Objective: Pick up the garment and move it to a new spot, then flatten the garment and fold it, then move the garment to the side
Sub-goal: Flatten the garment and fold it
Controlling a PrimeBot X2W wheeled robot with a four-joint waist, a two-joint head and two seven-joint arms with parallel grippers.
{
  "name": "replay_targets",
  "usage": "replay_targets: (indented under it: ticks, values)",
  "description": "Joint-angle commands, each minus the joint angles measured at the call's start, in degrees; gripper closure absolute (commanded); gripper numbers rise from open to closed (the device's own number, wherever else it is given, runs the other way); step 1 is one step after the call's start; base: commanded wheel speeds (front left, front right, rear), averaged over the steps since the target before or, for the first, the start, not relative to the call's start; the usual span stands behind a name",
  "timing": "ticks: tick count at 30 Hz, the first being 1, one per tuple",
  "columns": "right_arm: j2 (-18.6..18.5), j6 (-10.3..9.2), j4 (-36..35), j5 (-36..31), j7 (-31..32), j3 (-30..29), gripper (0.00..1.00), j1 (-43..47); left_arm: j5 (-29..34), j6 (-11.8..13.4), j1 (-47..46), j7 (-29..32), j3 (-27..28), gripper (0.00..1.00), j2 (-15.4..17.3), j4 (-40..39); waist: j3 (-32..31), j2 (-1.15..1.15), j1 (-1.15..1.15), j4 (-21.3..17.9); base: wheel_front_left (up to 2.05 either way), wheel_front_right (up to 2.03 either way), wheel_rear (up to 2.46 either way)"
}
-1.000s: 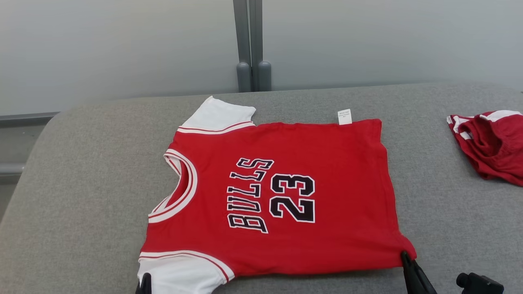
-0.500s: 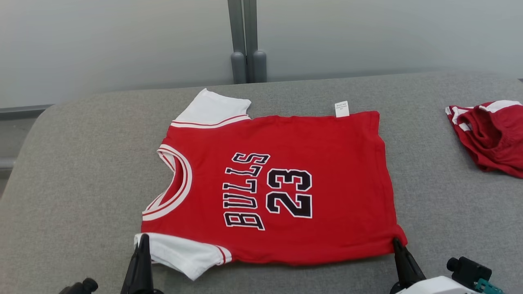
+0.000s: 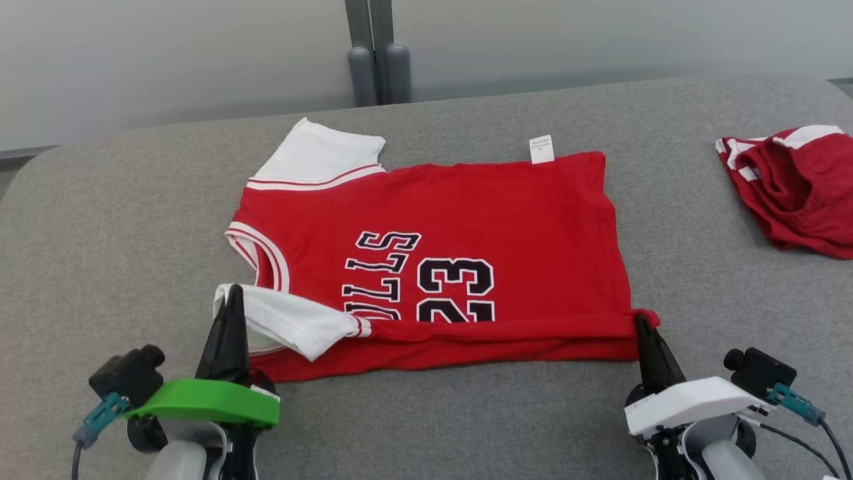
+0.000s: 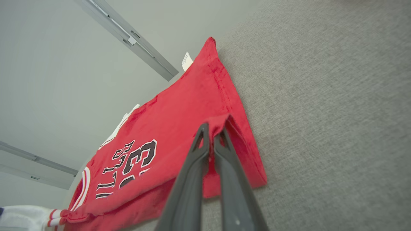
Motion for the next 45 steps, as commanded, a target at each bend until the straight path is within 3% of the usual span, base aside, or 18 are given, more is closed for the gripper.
replay_targets:
  ticks: [1,13,14,15,16,17,18,19,28,35,40,45]
  values:
    - [0.15,0.02,0.58,-0.53,-0.14,-0.17,1.00,-1.20,0.29,-0.22,-1.77,0.01,-0.03,1.00,-0.05,0.86,0.92,0.00,0.00,-0.80,0.00,0.00,0.00]
    - [0.92,0.02,4.53,-2.07,-0.16,0.17,1.00,-6.40,2.16,-0.22,-9.86,0.01,-0.62,1.00,-0.17,8.55,2.94,0.00,0.00,-2.08,0.00,0.00,0.00]
    - [0.92,0.02,4.88,-2.10,-0.16,0.31,0.84,-6.88,2.41,-0.22,-10.66,0.00,-0.64,1.00,-0.21,9.43,3.11,0.00,0.00,-2.17,0.00,0.00,0.00]
    - [0.94,0.02,5.17,-2.23,-0.16,0.49,0.62,-7.30,2.61,-0.22,-11.28,0.00,-0.64,1.00,-0.21,10.19,3.29,0.00,0.00,-2.27,0.00,0.00,0.00]
    - [0.98,0.02,5.58,-2.42,-0.16,0.69,0.29,-7.88,2.87,-0.22,-12.14,0.00,-0.59,1.00,-0.24,11.35,3.48,0.00,0.00,-2.38,0.00,0.00,0.00]
    - [1.02,0.02,5.99,-2.35,-0.16,0.86,0.00,-8.50,3.25,-0.22,-13.03,0.00,-0.54,0.66,-0.25,12.43,3.67,0.00,0.00,-2.50,0.00,0.00,0.00]
    - [1.05,0.02,6.33,-2.30,-0.16,1.02,0.00,-9.05,3.40,-0.22,-13.77,0.00,-0.49,0.45,-0.28,13.22,3.81,0.00,0.00,-2.61,0.00,0.00,0.00]
    - [1.07,0.02,6.73,-2.55,-0.16,1.18,0.00,-9.75,3.77,-0.22,-14.66,0.00,-0.23,0.00,-0.38,13.93,4.01,0.00,0.00,-2.78,0.00,0.00,0.00]
    - [1.15,0.02,6.89,-2.31,-0.16,0.40,0.00,-13.45,4.95,-0.23,-15.98,-0.01,2.44,0.00,-1.30,12.37,5.00,0.00,0.00,-3.02,0.00,0.00,0.00]
    - [1.15,0.02,0.65,-14.54,-0.16,-3.37,0.00,-9.84,5.77,-0.23,-10.16,0.00,3.83,0.00,0.50,7.22,3.58,0.00,0.00,-1.82,0.00,0.00,0.00]
    - [1.16,0.02,-5.17,-24.26,-0.16,-4.79,0.00,-4.63,6.00,-0.23,-5.11,0.00,3.61,0.00,3.31,8.02,1.33,0.00,0.00,-0.49,0.00,0.00,0.00]
    - [1.15,0.02,-7.71,-26.32,-0.16,-4.56,0.00,-1.34,5.19,0.56,-2.72,3.42,3.37,0.00,5.19,11.59,-0.10,0.00,0.00,-0.03,0.00,0.00,0.00]
